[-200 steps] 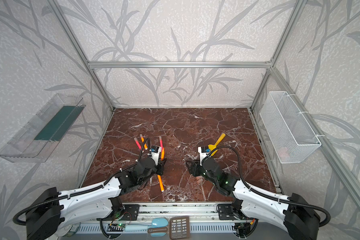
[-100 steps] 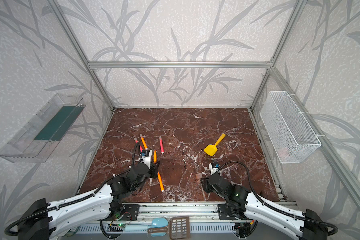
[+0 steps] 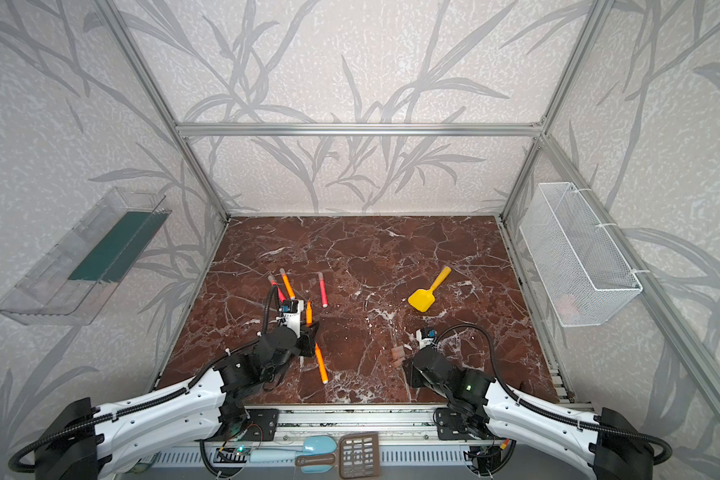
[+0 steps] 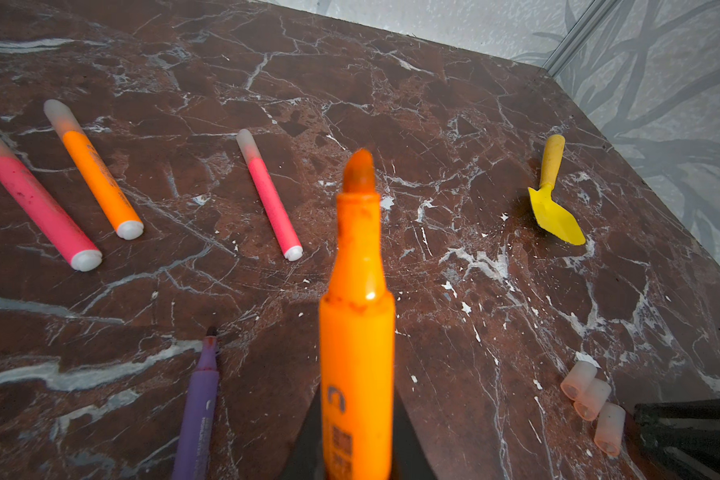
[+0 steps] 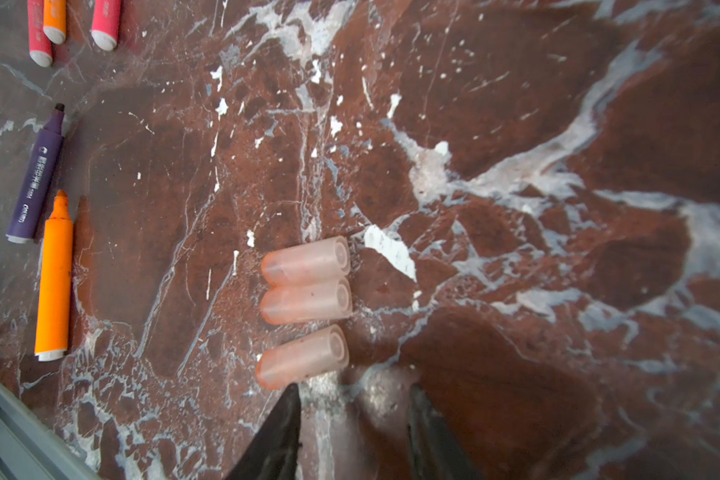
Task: Insert the pens into the pen caps
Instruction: 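Move the right gripper down to the pale caps while the left holds the marker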
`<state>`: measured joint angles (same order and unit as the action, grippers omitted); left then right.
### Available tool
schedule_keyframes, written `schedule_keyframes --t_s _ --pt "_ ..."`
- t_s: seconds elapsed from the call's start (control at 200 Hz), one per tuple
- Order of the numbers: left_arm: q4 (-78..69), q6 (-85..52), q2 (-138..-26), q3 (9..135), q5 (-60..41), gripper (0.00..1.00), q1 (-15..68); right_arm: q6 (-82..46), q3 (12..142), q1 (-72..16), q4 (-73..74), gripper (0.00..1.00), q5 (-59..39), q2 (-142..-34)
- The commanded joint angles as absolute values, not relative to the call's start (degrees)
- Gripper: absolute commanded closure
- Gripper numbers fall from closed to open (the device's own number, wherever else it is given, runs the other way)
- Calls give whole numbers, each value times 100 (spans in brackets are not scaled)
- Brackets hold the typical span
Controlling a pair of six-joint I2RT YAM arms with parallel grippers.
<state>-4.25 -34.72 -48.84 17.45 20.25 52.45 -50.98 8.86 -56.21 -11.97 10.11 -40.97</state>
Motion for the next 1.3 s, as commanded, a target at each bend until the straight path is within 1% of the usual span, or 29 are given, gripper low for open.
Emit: schedule_keyframes --t_s 0.0,0.64,0.795,0.82,1.03,1.294 --pt "-378 -3586 -4858 1737 2260 100 5238 -5078 1080 -5659 -1026 59 932 -4283" --pt "-421 -3586 -4863 1686 2317 100 5238 -4953 1384 -5761 -272 61 800 -5369" --pt "-431 -3586 -4878 1683 2314 100 5238 -4889 1587 -5827 -51 61 800 -5795" --pt "-431 -3586 -4878 1688 2316 100 5238 -4874 1634 -6010 -18 62 804 -5875" --pt "-431 -3586 -4878 1683 2320 100 5238 -4729 2090 -6291 235 63 834 -6704" --pt "-416 -3563 -4849 1679 2335 100 5238 -4539 2647 -6423 280 65 987 -7622"
